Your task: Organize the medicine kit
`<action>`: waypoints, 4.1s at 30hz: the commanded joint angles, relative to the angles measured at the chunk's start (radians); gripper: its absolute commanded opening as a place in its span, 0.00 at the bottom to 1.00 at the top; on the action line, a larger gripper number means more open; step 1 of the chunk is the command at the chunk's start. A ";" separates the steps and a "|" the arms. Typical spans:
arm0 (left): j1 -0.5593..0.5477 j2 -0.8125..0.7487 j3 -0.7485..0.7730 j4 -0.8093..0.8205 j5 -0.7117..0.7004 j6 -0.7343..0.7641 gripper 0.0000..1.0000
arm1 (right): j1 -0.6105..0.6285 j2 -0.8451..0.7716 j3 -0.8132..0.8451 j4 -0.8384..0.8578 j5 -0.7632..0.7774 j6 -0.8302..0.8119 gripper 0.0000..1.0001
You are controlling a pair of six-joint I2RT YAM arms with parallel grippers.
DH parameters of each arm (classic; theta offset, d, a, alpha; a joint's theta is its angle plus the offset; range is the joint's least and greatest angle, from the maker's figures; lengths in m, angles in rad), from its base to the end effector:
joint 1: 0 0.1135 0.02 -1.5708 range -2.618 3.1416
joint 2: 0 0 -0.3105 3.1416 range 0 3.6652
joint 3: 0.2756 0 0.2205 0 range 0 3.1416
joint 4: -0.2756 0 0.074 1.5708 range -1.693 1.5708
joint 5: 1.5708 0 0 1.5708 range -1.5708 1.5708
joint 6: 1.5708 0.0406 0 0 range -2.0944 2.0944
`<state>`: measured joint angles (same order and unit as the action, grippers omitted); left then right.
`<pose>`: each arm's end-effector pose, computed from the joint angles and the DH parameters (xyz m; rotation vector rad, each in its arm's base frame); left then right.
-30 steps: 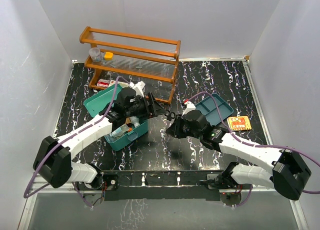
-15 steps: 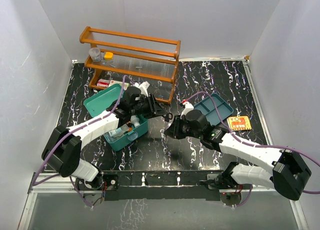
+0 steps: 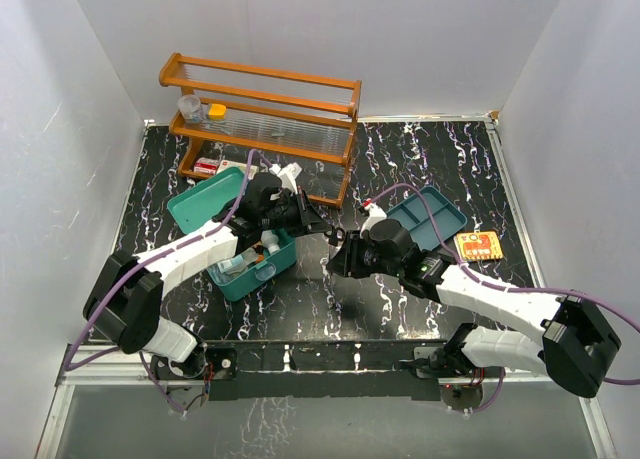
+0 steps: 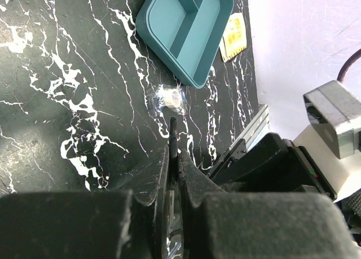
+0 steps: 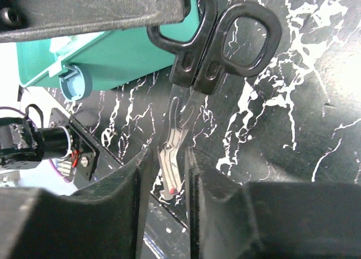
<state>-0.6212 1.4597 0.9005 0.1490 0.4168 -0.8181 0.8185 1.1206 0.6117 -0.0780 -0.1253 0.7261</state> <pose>0.2337 -0.1875 0.3161 0.0866 2.2027 -1.2908 0.1293 0.1455 0.2788 -0.1863 2.3299 0.9785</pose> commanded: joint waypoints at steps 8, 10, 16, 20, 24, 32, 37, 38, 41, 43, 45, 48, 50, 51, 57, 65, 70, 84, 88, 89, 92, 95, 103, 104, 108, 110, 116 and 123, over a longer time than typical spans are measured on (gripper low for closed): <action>-0.003 -0.070 0.023 -0.022 0.042 0.039 0.00 | 0.003 0.020 0.061 0.025 0.056 0.046 0.37; -0.003 -0.071 0.017 -0.011 0.053 0.038 0.00 | 0.004 0.025 0.066 0.032 0.065 0.055 0.37; -0.003 -0.073 0.005 0.015 0.062 0.023 0.00 | 0.004 0.045 0.067 0.091 0.073 0.118 0.34; -0.003 -0.079 -0.002 0.015 0.059 0.023 0.00 | 0.003 0.054 0.057 0.100 0.098 0.179 0.27; -0.003 -0.084 -0.002 -0.007 0.050 0.020 0.00 | 0.002 0.049 0.049 0.111 0.110 0.191 0.15; -0.003 -0.148 0.007 -0.096 -0.055 0.035 0.55 | -0.001 0.016 0.044 0.072 0.191 0.185 0.10; -0.003 -0.200 0.057 -0.205 -0.118 0.128 0.73 | -0.047 -0.009 0.063 -0.056 0.258 0.179 0.10; -0.003 -0.209 0.061 -0.214 -0.118 0.140 0.74 | -0.065 -0.013 0.070 -0.085 0.269 0.170 0.10; -0.003 -0.240 0.057 -0.219 -0.093 0.167 0.75 | -0.134 -0.031 0.096 -0.175 0.306 0.139 0.10; -0.003 -0.263 0.053 -0.223 -0.074 0.195 0.75 | -0.190 -0.046 0.110 -0.236 0.338 0.130 0.11; -0.003 -0.296 0.046 -0.226 -0.058 0.229 0.75 | -0.275 -0.057 0.124 -0.295 0.350 0.130 0.11; -0.003 -0.365 0.022 -0.219 -0.061 0.284 0.77 | -0.360 -0.063 0.154 -0.382 0.431 0.130 0.11; -0.003 -0.416 0.001 -0.210 -0.071 0.313 0.78 | -0.404 -0.059 0.167 -0.415 0.470 0.130 0.12; -0.003 -0.440 -0.009 -0.206 -0.078 0.330 0.78 | -0.425 -0.052 0.173 -0.425 0.483 0.130 0.12; -0.003 -0.562 -0.066 -0.177 -0.153 0.425 0.81 | -0.514 0.033 0.207 -0.430 0.506 0.138 0.11; -0.003 -0.675 -0.168 -0.104 -0.192 0.472 0.82 | -0.567 0.201 0.297 -0.453 0.503 0.187 0.11; -0.003 -0.715 -0.212 -0.083 -0.198 0.491 0.82 | -0.576 0.264 0.322 -0.468 0.515 0.192 0.12; -0.003 -0.745 -0.245 -0.070 -0.202 0.484 0.83 | -0.608 0.360 0.295 -0.445 0.516 0.207 0.13; -0.003 -0.748 -0.248 -0.071 -0.204 0.481 0.83 | -0.616 0.381 0.281 -0.422 0.507 0.197 0.15; -0.003 -0.747 -0.249 -0.071 -0.204 0.481 0.83 | -0.617 0.385 0.281 -0.413 0.499 0.187 0.15; -0.003 -0.746 -0.247 -0.075 -0.204 0.481 0.83 | -0.619 0.395 0.279 -0.399 0.486 0.170 0.17; -0.003 -0.746 -0.245 -0.078 -0.204 0.481 0.83 | -0.619 0.398 0.267 -0.390 0.477 0.171 0.22; -0.003 -0.746 -0.248 -0.078 -0.207 0.481 0.84 | -0.619 0.361 0.254 -0.403 0.493 0.170 0.33; -0.003 -0.745 -0.247 -0.077 -0.205 0.481 0.84 | -0.619 0.353 0.256 -0.410 0.493 0.170 0.33; -0.003 -0.743 -0.245 -0.079 -0.201 0.481 0.84 | -0.618 0.299 0.263 -0.433 0.463 0.136 0.33; -0.003 -0.744 -0.245 -0.078 -0.198 0.479 0.84 | -0.617 0.267 0.261 -0.432 0.422 0.083 0.33; -0.003 -0.746 -0.233 -0.074 -0.197 0.478 0.84 | -0.548 0.176 0.255 -0.470 0.347 -0.018 0.34; -0.003 -0.760 -0.178 -0.120 -0.238 0.444 0.84 | -0.370 0.106 0.195 -0.429 0.309 -0.078 0.39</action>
<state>-0.6224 0.7303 0.6609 0.0391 0.2127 -0.3561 0.3771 1.2510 0.8402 -0.5404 0.2050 0.7033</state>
